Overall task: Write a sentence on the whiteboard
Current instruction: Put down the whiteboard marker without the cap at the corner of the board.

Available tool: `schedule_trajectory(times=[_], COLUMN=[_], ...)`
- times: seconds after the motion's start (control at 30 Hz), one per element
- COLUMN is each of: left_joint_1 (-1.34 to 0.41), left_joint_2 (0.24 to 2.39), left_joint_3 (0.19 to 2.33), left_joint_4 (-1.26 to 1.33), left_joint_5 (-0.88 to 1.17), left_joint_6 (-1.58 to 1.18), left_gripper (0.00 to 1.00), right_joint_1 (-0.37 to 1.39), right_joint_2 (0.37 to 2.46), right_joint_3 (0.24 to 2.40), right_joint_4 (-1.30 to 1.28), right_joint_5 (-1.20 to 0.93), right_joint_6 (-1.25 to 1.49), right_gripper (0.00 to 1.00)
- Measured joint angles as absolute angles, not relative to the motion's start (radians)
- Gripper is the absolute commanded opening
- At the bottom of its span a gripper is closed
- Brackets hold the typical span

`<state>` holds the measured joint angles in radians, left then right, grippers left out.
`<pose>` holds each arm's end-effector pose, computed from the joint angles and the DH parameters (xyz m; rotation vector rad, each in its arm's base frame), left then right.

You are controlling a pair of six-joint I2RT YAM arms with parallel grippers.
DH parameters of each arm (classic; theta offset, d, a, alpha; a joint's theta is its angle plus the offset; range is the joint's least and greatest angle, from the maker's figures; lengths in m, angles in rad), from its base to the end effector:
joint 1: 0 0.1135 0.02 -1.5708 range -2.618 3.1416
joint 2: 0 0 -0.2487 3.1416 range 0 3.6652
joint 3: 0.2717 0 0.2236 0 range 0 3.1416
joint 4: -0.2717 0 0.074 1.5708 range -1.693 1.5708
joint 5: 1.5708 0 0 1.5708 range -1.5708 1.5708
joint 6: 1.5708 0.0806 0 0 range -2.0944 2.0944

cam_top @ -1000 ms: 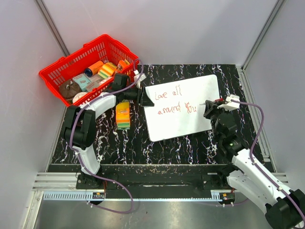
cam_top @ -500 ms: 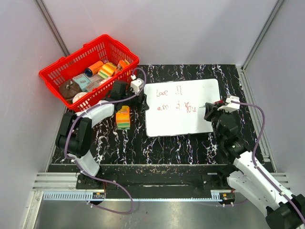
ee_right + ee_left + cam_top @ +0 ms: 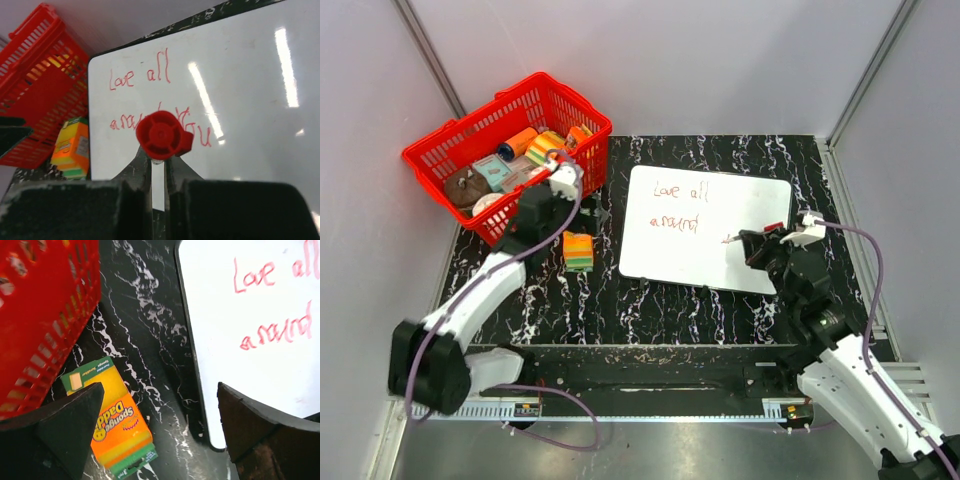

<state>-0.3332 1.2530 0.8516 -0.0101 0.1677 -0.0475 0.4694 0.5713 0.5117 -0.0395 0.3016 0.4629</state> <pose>0.2835 -0.1124 0.2594 0.3930 1.9606 -0.4121 0.1710 0.0599 0.2801 0.2243 1.6704 0.4529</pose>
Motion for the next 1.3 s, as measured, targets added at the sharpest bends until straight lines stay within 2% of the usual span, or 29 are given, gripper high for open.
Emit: schedule_trajectory(times=[0.27,0.47,0.57,0.6,0.73,0.93,1.1,1.13,1.2,1.3], left_joint_1=[-0.333,-0.333,-0.333,-0.333,-0.333,-0.333,-0.333,-0.333,-0.333,-0.333], left_joint_2=[0.881,0.765,0.749,0.747,0.728,0.712,0.713,0.713,0.713,0.713], left_joint_3=[0.667,0.646,0.649,0.651,0.659,0.698,0.717,0.718,0.718,0.718], left_joint_4=[-0.012,-0.057,-0.104,-0.121,-0.171,-0.195,-0.218,-0.223,-0.231,-0.24], left_joint_5=[0.062,0.037,0.03,0.028,0.023,0.022,0.022,0.022,0.022,0.027], left_joint_6=[-0.303,-0.436,-0.462,-0.465,-0.469,-0.467,-0.46,-0.459,-0.457,-0.453], left_gripper=[0.99,0.99,0.99,0.99,0.99,0.99,0.99,0.99,0.99,0.99], right_joint_1=[0.468,0.468,0.468,0.468,0.468,0.468,0.468,0.468,0.468,0.468], right_joint_2=[0.449,0.267,0.181,0.16,0.152,0.262,0.366,0.382,0.403,0.426], right_joint_3=[0.373,0.132,0.103,0.104,0.104,0.092,0.082,0.082,0.082,0.097], right_joint_4=[-0.117,-0.217,-0.286,-0.294,-0.3,-0.256,-0.213,-0.212,-0.21,-0.204], right_joint_5=[-0.017,-0.149,-0.159,-0.16,-0.155,-0.147,-0.139,-0.138,-0.133,-0.124], right_joint_6=[0.793,1.059,1.136,1.155,1.219,1.301,1.322,1.322,1.317,1.297], right_gripper=[0.04,0.1,0.23,0.32,0.5,0.69,0.78,0.88,0.99,1.0])
